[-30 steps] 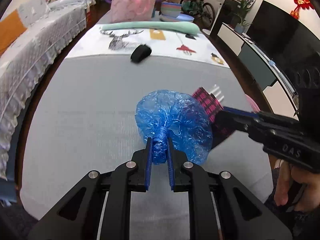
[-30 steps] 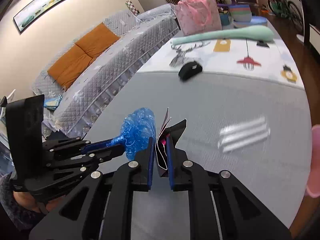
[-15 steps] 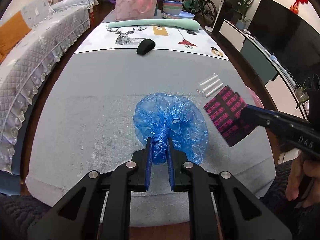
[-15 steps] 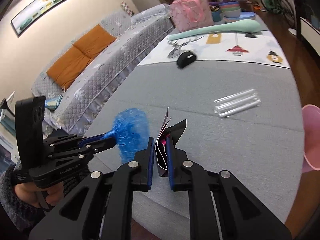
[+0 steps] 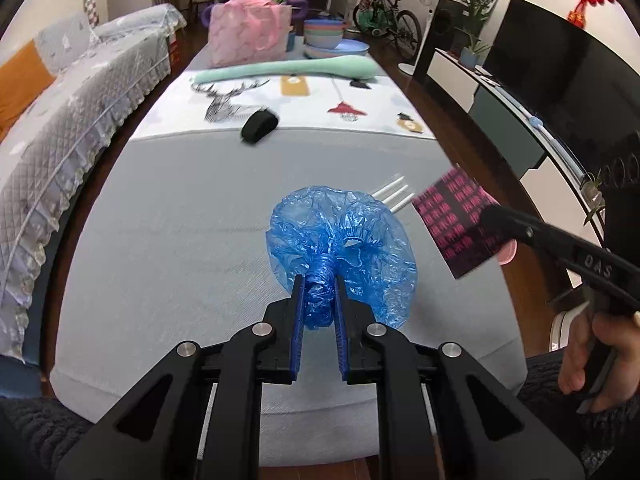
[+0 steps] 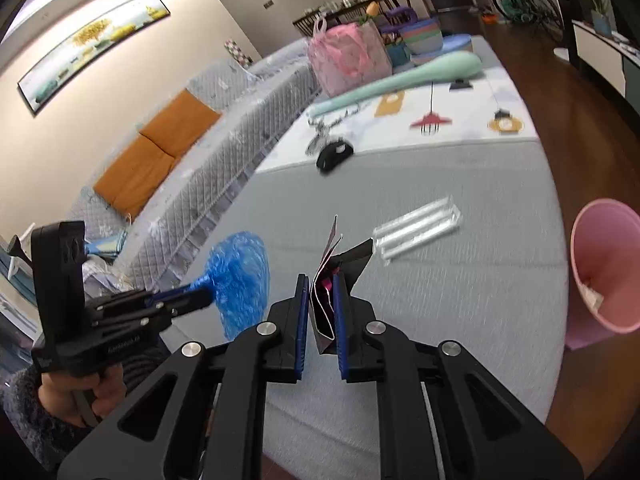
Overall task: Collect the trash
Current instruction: 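Carry the blue bag and pink-patterned packet over the pink wastebasket with both tools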
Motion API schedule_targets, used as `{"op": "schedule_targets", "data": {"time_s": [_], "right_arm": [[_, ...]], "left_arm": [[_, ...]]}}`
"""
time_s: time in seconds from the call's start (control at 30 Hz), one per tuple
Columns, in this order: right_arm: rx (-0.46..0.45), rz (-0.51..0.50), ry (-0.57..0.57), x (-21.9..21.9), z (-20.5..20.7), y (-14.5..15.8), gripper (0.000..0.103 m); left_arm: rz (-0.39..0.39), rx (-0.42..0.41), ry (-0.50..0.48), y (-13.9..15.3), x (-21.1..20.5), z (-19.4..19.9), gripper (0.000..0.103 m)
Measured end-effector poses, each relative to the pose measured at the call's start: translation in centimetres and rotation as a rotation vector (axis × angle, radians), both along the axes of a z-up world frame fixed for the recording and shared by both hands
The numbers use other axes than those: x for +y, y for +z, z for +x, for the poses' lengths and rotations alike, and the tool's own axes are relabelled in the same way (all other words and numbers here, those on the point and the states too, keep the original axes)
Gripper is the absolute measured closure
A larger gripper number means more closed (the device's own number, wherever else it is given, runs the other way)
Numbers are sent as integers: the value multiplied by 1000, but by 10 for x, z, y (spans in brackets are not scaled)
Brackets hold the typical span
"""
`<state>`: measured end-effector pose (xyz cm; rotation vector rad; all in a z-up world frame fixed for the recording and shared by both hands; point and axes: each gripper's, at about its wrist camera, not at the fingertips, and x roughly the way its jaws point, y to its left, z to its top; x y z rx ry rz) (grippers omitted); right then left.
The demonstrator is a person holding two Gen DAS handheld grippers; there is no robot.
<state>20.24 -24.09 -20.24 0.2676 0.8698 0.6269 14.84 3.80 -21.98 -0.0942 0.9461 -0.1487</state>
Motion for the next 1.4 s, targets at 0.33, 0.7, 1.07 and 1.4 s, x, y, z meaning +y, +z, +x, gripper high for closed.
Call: {"op": "schedule_targets", "data": {"time_s": [0.33, 0.7, 1.07, 1.4], "right_arm": [[-70, 74, -60, -47, 21, 20, 90], [-103, 147, -143, -93, 31, 28, 90], [-92, 178, -225, -128, 47, 22, 90], [-83, 149, -304, -164, 52, 13, 90]], "left_arm": [[54, -62, -71, 31, -52, 32, 90], [53, -92, -153, 43, -115, 65, 90], [48, -93, -191, 41, -148, 86, 89], [38, -71, -186, 33, -158, 99, 89]]}}
